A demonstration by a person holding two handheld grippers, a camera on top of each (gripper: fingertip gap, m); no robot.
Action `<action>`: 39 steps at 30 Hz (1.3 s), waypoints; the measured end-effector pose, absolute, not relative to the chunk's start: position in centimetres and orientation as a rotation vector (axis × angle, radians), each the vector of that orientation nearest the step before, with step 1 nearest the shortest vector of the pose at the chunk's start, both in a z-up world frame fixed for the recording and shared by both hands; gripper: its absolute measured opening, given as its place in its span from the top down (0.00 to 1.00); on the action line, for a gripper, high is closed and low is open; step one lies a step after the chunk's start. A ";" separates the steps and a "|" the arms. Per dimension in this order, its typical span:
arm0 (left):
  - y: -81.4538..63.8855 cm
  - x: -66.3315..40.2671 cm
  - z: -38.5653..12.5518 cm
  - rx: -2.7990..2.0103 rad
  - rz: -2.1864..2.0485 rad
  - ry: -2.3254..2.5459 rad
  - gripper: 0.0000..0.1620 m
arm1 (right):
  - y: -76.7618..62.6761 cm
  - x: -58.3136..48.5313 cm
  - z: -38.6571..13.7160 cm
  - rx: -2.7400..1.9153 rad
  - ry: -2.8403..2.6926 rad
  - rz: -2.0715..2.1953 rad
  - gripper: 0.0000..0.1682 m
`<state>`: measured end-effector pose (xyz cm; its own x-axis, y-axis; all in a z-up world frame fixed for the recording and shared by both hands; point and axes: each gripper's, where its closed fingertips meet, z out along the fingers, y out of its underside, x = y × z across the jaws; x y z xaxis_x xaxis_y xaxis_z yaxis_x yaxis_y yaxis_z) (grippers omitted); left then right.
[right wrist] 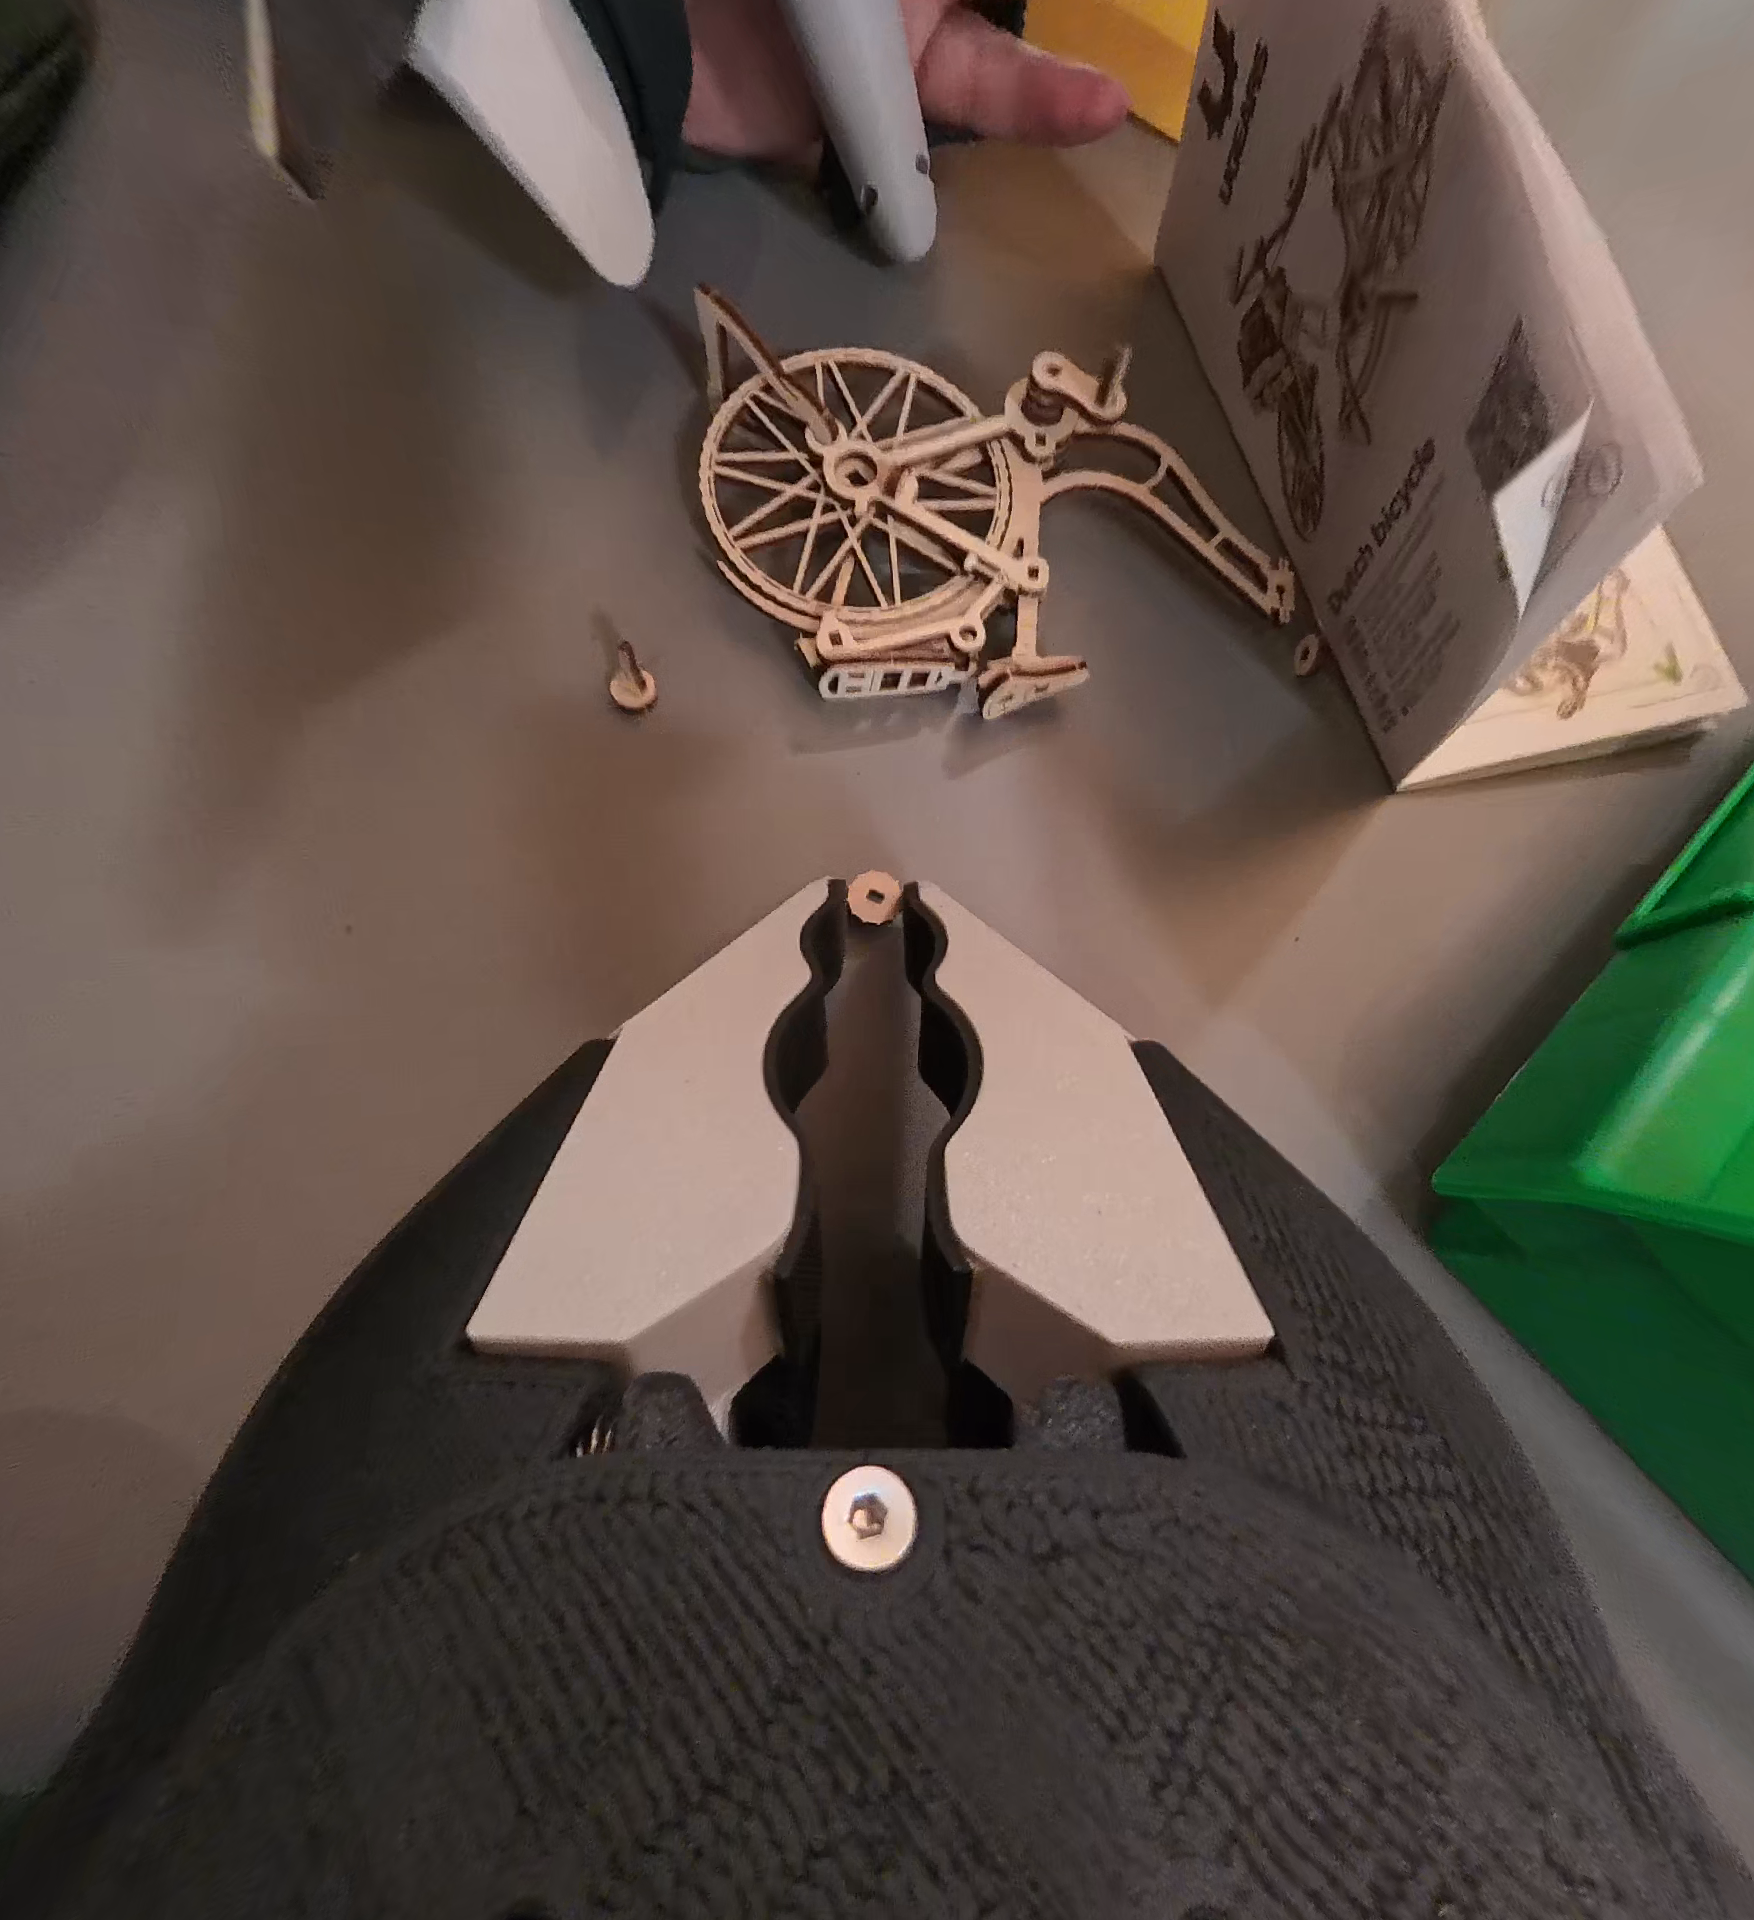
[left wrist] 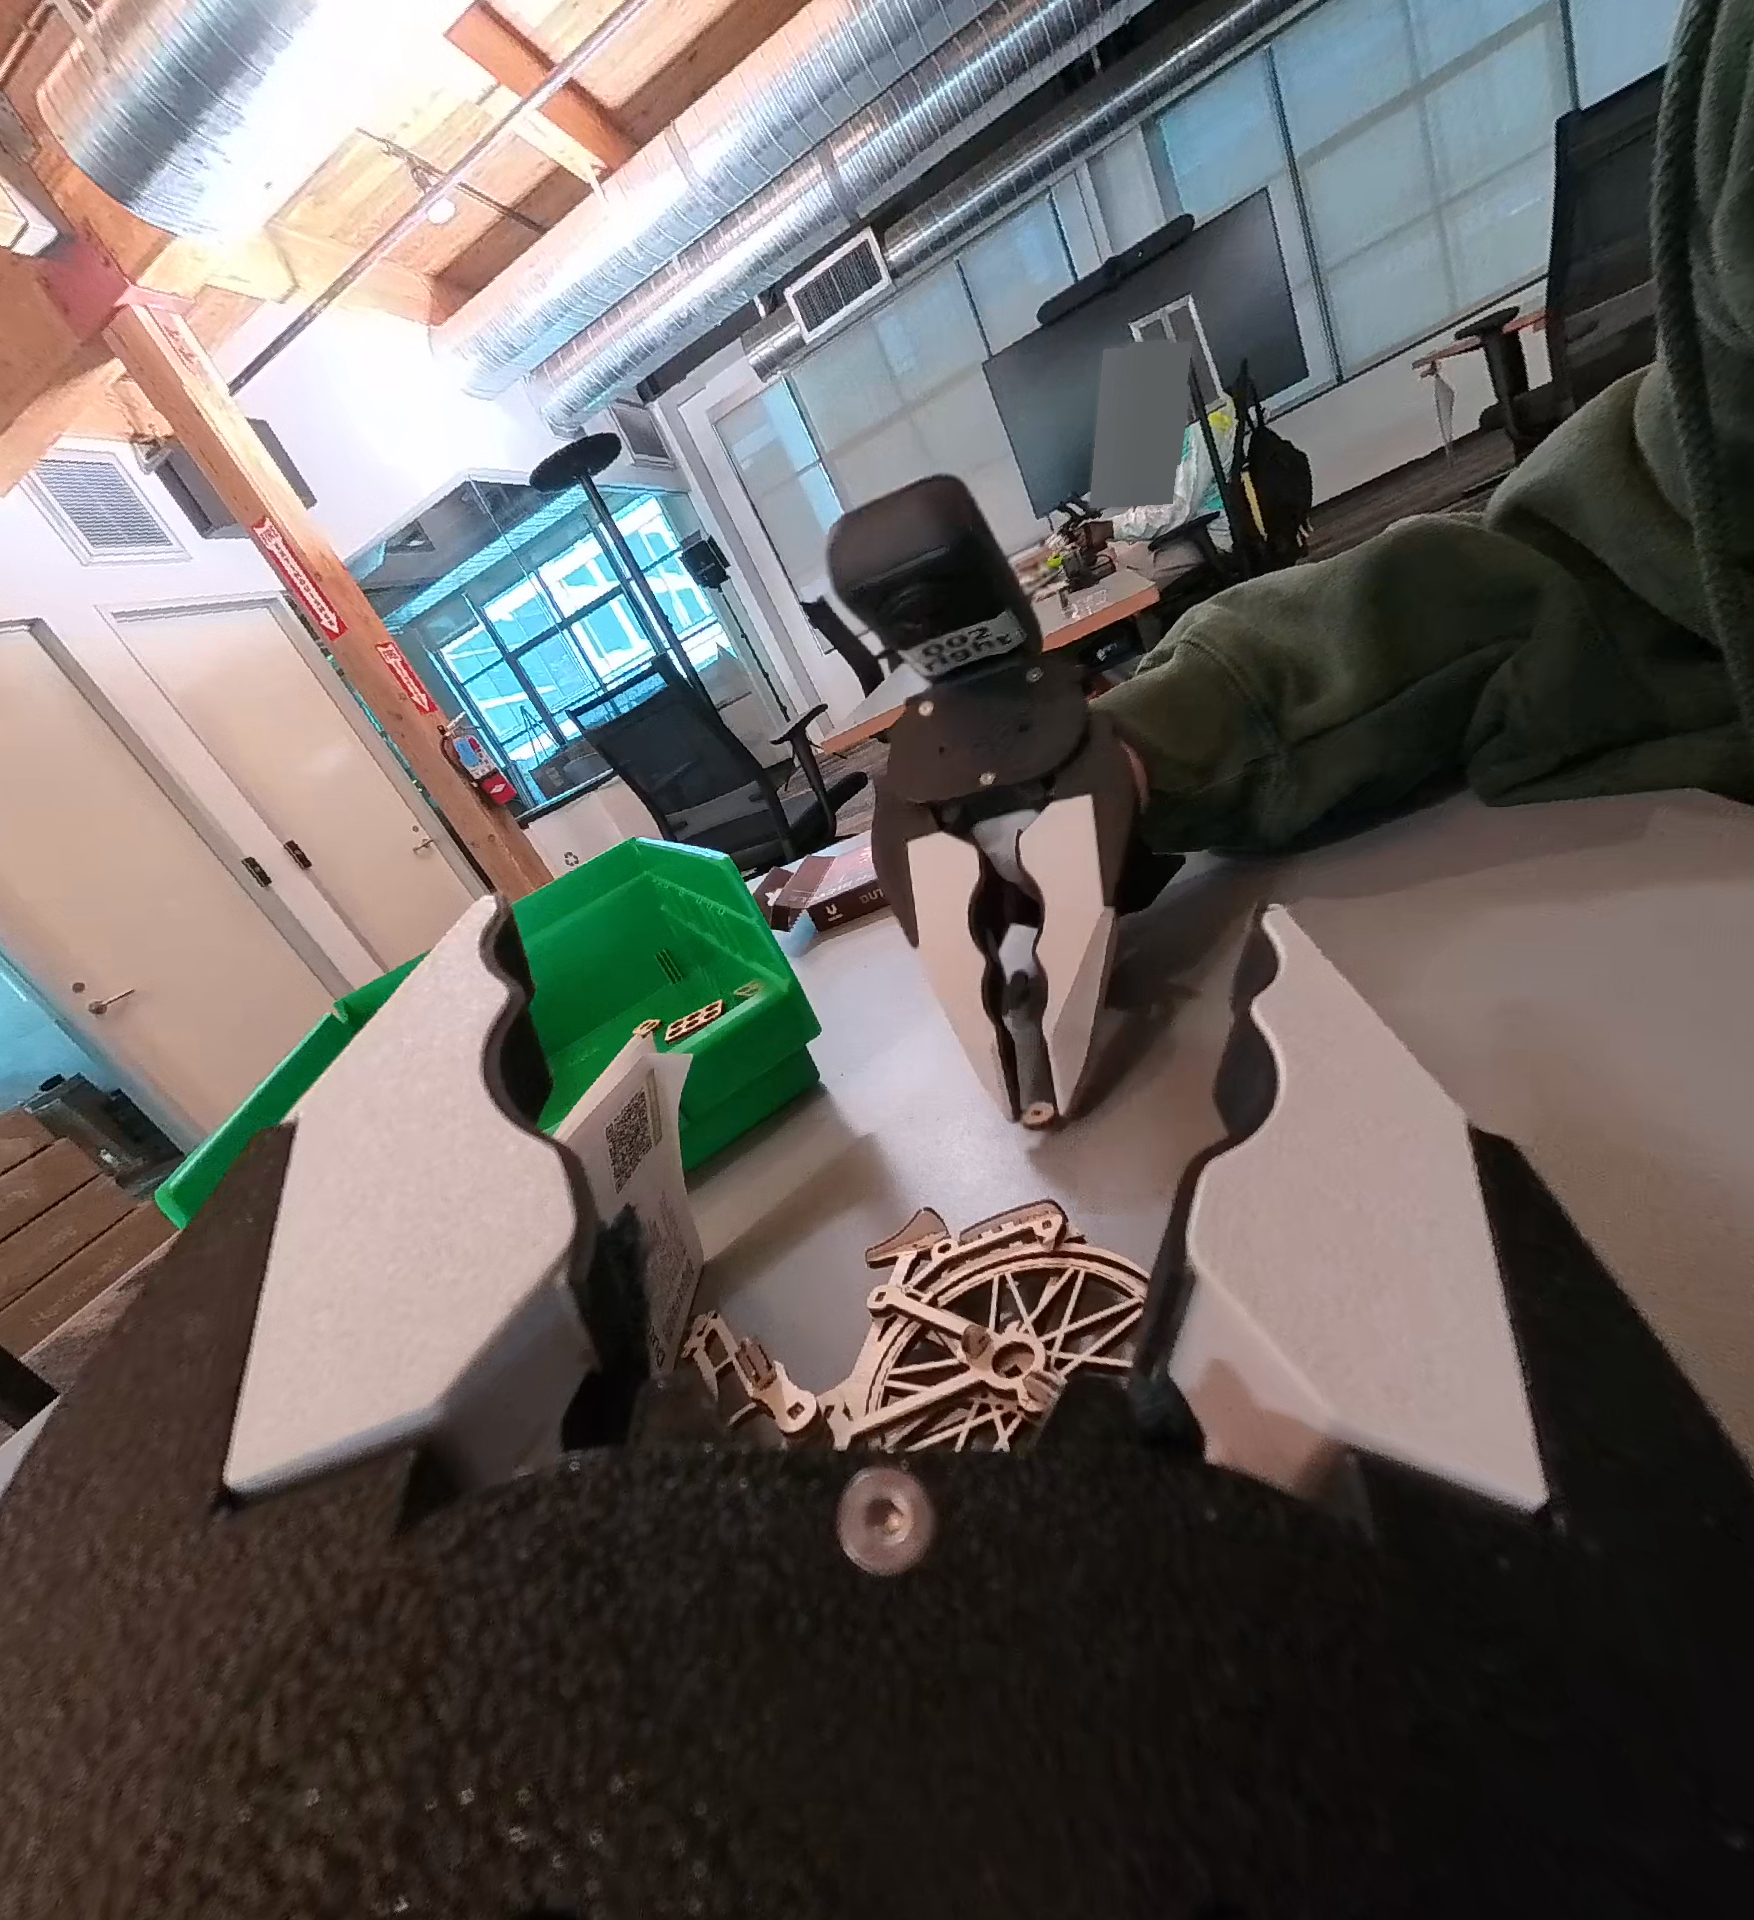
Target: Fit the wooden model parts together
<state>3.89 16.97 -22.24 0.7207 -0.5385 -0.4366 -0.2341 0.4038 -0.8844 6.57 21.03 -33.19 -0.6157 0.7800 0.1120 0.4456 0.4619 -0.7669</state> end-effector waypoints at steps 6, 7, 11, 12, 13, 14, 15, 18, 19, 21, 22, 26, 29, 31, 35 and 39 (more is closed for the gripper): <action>17.0 4.0 -22.3 -1.171 -0.220 0.791 0.20 | 17.7 5.5 -30.6 -0.859 -2.189 1.159 0.95; 17.0 4.0 -22.3 -1.172 -0.220 0.791 0.20 | 17.0 5.5 -30.7 -0.837 -2.207 1.176 0.95; 17.0 4.0 -22.4 -1.173 -0.223 0.793 0.20 | 15.4 5.9 -32.4 -0.793 -2.333 1.136 0.94; 17.0 4.1 -22.4 -1.174 -0.225 0.794 0.21 | 15.1 6.1 -32.5 -0.774 -2.347 1.137 0.94; 17.0 4.1 -22.4 -1.174 -0.226 0.794 0.21 | 14.8 6.2 -32.3 -0.757 -2.346 1.154 0.95; 17.0 4.1 -22.4 -1.173 -0.226 0.795 0.21 | 14.6 6.3 -32.0 -0.744 -2.337 1.181 0.95; 17.0 4.1 -22.4 -1.173 -0.227 0.795 0.21 | 14.3 6.4 -31.6 -0.732 -2.330 1.218 0.95; 17.0 4.1 -22.5 -1.175 -0.231 0.798 0.21 | 13.5 7.1 -31.0 -0.708 -2.346 1.318 0.95; 16.9 4.2 -22.5 -1.175 -0.232 0.798 0.21 | 13.3 7.4 -31.1 -0.702 -2.364 1.333 0.94; 16.9 4.2 -22.5 -1.176 -0.232 0.799 0.21 | 13.0 7.9 -31.4 -0.692 -2.407 1.330 0.94; 16.9 4.2 -22.5 -1.175 -0.233 0.799 0.21 | 13.0 7.9 -31.7 -0.691 -2.424 1.313 0.94; 16.9 4.2 -22.5 -1.177 -0.234 0.802 0.22 | 13.0 8.2 -33.0 -0.709 -2.506 1.220 0.94; 16.9 4.2 -22.5 -1.178 -0.235 0.803 0.22 | 13.0 8.3 -33.6 -0.720 -2.536 1.179 0.94; 16.9 4.3 -22.6 -1.179 -0.236 0.804 0.22 | 13.1 8.3 -33.6 -0.723 -2.534 1.178 0.94; 16.9 4.3 -22.6 -1.179 -0.237 0.805 0.22 | 13.1 8.2 -33.6 -0.731 -2.528 1.177 0.90; 16.9 4.3 -22.6 -1.179 -0.238 0.805 0.22 | 13.1 8.2 -33.6 -0.732 -2.530 1.181 0.83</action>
<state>4.28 16.91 -22.57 0.7048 -0.5604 -0.4349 -0.2345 0.3945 -0.8885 8.23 13.10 -33.58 -0.8412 0.5405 0.0168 0.3342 0.5440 -0.7696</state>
